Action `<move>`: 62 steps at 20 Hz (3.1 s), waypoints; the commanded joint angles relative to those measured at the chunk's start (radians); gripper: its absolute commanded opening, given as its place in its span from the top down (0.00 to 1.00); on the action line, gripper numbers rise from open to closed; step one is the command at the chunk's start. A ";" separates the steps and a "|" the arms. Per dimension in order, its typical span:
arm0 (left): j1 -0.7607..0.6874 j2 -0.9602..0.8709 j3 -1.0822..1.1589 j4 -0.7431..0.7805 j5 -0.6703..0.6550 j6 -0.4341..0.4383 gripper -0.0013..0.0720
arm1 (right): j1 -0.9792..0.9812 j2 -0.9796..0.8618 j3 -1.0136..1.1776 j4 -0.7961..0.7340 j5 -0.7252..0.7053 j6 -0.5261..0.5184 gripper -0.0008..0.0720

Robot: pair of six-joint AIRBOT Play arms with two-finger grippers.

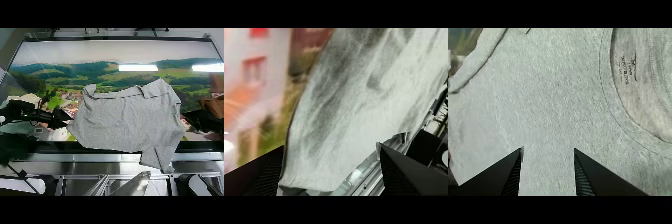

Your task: Fold the shirts.

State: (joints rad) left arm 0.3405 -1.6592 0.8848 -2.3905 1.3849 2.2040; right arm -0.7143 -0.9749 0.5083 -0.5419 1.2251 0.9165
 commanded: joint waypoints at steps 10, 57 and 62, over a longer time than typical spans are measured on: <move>-0.055 -0.023 -0.047 -0.036 0.058 0.115 0.95 | -0.203 -0.001 -0.003 -0.206 -0.011 0.179 0.14; -0.056 -0.005 0.845 -0.426 0.420 0.091 0.96 | 0.310 -0.163 0.467 0.390 -0.197 -0.278 0.97; -0.063 -0.386 0.845 -0.441 0.270 -0.010 0.26 | 0.381 -0.552 0.533 0.451 -0.435 -0.344 0.38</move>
State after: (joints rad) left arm 0.2893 -1.8462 1.7287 -2.8380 1.7355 2.2673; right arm -0.3763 -1.3293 1.0168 -0.1051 0.9318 0.6140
